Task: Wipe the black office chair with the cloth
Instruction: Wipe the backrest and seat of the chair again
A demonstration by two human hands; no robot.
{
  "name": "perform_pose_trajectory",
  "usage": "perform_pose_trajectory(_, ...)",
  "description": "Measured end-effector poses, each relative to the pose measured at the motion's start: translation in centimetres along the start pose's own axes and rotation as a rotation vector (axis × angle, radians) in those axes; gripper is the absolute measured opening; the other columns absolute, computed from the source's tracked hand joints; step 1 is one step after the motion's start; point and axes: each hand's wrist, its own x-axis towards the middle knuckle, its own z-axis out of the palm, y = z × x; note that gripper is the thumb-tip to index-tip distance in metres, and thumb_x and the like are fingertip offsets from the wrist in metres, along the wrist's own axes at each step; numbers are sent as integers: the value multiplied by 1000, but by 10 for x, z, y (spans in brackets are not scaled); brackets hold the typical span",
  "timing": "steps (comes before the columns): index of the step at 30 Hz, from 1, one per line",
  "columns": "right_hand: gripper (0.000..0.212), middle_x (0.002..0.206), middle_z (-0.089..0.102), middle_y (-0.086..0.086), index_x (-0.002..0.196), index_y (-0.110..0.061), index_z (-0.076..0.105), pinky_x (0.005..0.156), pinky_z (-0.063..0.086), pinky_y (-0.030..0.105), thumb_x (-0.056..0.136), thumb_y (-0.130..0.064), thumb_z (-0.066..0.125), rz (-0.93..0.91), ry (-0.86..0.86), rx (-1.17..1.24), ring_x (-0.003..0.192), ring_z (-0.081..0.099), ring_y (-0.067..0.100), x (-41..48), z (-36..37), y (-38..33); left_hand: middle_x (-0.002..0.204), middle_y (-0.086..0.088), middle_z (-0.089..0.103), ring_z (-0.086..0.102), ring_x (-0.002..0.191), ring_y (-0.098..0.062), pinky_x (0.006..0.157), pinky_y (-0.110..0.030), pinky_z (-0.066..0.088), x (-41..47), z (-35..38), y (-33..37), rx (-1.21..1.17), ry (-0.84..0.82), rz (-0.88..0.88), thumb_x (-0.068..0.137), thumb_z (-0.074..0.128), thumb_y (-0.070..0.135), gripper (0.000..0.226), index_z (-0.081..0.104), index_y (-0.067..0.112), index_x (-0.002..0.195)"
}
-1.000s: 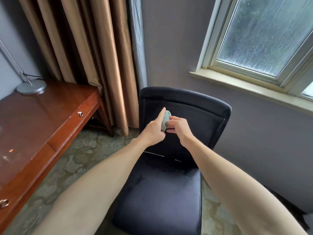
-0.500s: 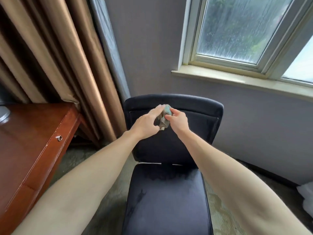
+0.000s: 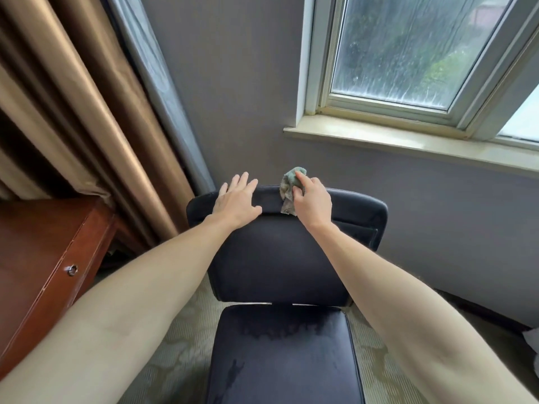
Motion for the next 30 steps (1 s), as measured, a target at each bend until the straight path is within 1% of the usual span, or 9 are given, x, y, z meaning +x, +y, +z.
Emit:
perform_pose_trajectory(3,39,129,53,9,132,-12,55,95,42,40,94,-13,47,-163,104,-139,120,45,30,8,13,5,164,-5,5,5,149,-21,120,-45,10,12,0,-14,25,-32,-10,93,54,41,73,19,23,154)
perform_pose_trajectory(5,38,127,57,12,123,-4,60,94,42,41,88,-12,48,-319,147,-229,115,52,33,10,22,5,163,-4,10,11,148,-21,118,-46,15,18,3,-18,38,-56,4,93,53,44,71,21,25,154)
perform_pose_trajectory(9,43,118,64,10,118,-5,64,94,47,41,90,-31,43,-432,122,-273,109,60,31,6,45,-6,152,-3,37,37,136,-23,108,-43,31,23,8,-18,99,22,42,94,52,44,63,30,24,150)
perform_pose_trajectory(10,40,116,65,11,114,-6,66,93,48,41,90,-29,43,-449,124,-270,108,60,31,6,50,-8,147,-2,42,42,132,-23,104,-42,34,23,9,-18,108,37,45,93,52,44,61,33,24,148)
perform_pose_trajectory(13,29,110,66,12,108,-4,68,88,52,42,82,-5,56,-499,159,-313,105,62,32,8,58,-7,133,-1,54,53,119,-28,94,-39,40,25,7,-18,111,53,31,91,54,46,54,43,25,140)
perform_pose_trajectory(15,41,112,65,11,113,-3,66,88,52,40,73,6,63,-487,138,-319,105,62,32,10,52,0,127,1,59,57,114,-30,89,-38,42,26,5,-17,123,55,19,89,55,48,51,47,27,134)
perform_pose_trajectory(19,51,114,64,8,123,-4,61,87,49,36,75,11,58,-399,152,-355,105,60,30,7,25,21,120,-2,64,58,109,-31,87,-38,42,30,6,-14,138,81,7,87,58,46,47,53,25,128)
perform_pose_trajectory(26,46,124,59,12,129,-5,57,95,40,38,85,6,47,-133,191,-382,114,52,33,1,-33,80,115,-3,66,59,105,-31,87,-38,43,32,9,-15,104,83,16,85,58,42,47,54,25,127)
perform_pose_trajectory(30,41,118,62,17,122,1,61,97,35,38,85,5,45,-48,245,-295,108,55,39,8,-12,59,115,2,61,60,104,-28,85,-37,43,30,14,-16,98,100,59,87,53,42,49,48,27,134)
